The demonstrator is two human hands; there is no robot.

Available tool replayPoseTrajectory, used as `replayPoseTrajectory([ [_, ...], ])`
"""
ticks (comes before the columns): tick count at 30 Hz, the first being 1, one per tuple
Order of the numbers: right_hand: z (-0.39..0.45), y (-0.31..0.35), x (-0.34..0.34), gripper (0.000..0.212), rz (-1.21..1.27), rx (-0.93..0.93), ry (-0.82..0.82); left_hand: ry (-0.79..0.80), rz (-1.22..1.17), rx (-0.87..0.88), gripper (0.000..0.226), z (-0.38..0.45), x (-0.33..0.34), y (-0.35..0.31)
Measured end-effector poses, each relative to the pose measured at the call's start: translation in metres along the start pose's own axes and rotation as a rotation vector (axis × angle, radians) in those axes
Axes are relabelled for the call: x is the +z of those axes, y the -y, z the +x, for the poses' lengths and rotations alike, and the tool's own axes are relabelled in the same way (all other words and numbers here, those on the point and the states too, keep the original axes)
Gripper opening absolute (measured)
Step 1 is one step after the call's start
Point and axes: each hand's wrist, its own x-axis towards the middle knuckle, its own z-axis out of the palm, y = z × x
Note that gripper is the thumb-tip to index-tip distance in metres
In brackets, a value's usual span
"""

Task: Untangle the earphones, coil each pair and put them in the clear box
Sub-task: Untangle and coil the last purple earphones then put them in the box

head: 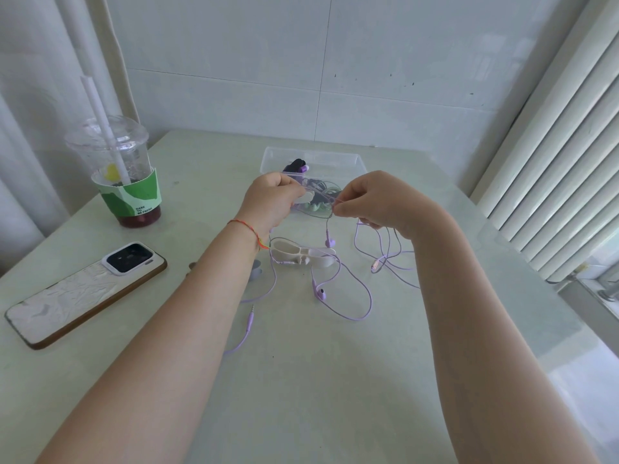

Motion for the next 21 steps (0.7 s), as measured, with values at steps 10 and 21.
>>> replayPoseTrajectory([
  [10,0.004,0.001,0.002,0.009,0.170,0.002,-0.089,0.209,-0.002,0.021,0.014,-0.001,0.001,0.002],
  [21,0.010,0.000,0.007,0.006,0.338,0.024,-0.128,0.423,0.102,0.056,0.009,-0.007,0.005,0.003],
])
